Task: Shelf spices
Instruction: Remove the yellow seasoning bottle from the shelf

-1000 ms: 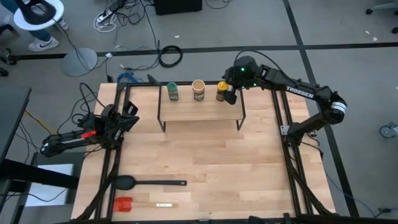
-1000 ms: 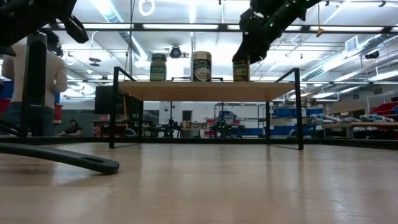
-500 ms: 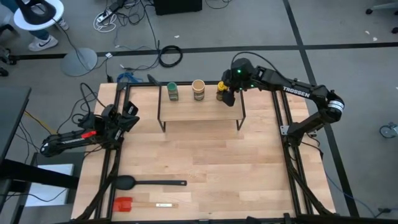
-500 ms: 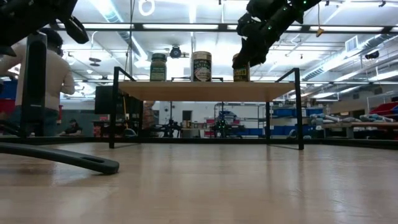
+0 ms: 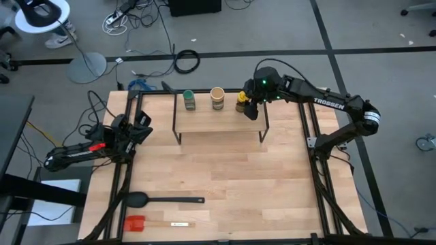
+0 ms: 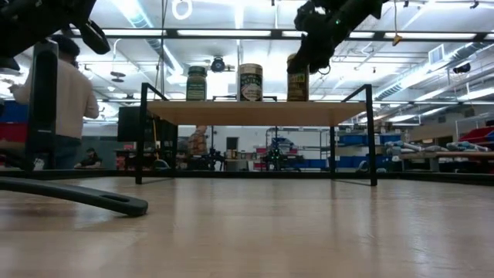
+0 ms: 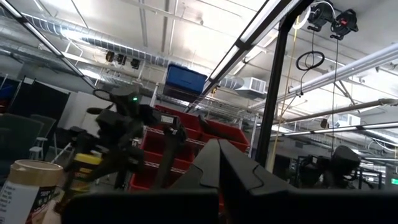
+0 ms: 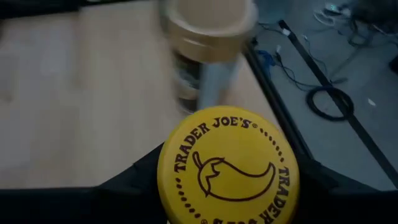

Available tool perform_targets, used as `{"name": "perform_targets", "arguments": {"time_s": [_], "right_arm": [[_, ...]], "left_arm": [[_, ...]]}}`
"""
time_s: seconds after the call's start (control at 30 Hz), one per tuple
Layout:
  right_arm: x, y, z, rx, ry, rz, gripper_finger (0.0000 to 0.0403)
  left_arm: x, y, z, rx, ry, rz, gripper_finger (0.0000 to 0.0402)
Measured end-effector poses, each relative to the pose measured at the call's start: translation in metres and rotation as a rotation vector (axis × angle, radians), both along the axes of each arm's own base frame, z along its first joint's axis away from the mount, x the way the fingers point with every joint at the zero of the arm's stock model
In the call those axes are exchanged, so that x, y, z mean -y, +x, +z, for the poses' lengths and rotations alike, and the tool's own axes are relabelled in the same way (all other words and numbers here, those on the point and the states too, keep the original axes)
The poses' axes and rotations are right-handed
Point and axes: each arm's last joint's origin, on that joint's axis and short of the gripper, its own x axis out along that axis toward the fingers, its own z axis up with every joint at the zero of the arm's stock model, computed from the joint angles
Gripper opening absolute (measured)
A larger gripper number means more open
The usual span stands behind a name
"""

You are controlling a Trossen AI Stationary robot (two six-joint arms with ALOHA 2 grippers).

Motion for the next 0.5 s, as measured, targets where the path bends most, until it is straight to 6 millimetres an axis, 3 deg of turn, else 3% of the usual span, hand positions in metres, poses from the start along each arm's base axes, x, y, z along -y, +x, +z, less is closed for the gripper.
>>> {"name": "perform_targets", "arguments": {"time_s": [0.3,0.5], "right_arm": [[-0.043,-0.005,0.026,0.108,-0.043,0.133,0.0214],[-0.066,0.005,0.024,0.113,-0.026,0.213,0.0214]], "left_arm": [[0.000,0.000,0.000,0.002,0.004,0.005,0.0005],[0.000,0.000,0.000,0.002,0.008,0.008,0.0005]]}}
